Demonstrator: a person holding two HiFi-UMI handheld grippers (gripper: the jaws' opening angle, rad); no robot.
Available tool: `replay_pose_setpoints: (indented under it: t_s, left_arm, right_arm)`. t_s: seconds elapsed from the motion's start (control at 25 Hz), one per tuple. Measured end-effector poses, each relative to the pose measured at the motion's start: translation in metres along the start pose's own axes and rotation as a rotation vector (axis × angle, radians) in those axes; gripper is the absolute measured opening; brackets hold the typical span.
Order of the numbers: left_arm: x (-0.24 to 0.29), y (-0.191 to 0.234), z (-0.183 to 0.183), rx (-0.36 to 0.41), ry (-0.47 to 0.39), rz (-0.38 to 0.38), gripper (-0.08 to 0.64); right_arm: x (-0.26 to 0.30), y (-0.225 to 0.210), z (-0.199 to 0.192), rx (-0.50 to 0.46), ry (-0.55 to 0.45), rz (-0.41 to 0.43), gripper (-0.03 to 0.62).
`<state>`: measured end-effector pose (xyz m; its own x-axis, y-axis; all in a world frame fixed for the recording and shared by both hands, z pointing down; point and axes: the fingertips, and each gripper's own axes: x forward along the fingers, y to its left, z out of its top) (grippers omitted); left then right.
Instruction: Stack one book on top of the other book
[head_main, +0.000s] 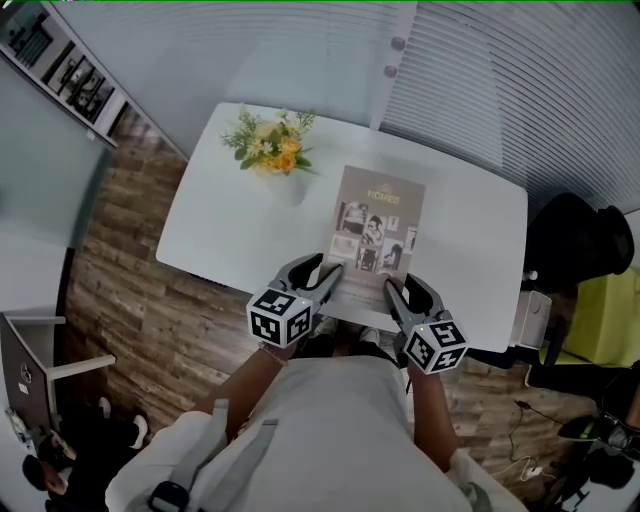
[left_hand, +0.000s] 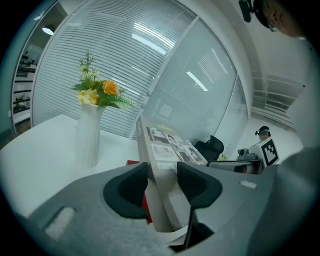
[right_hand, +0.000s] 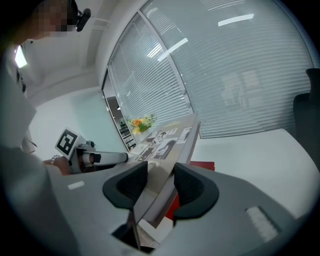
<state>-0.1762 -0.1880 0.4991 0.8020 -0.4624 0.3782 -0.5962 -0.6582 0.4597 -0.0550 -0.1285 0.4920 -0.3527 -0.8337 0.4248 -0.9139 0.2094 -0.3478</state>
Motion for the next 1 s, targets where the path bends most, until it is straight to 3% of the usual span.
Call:
replay_pose_setpoints:
  t_s: [0.52, 1.0]
  left_arm:
    - [0.016, -0.017, -0.003, -0.013, -0.007, 0.021, 0.189]
    - [0.041, 0.009, -0.020, -0.022, 0.048, 0.045, 0.189]
  right_arm:
    - [-0.011, -0.021, 0.004, -0.016, 0.008, 0.017, 0.170]
    - [0.020, -0.043, -0.017, 0.042, 0.055, 0.026, 0.170]
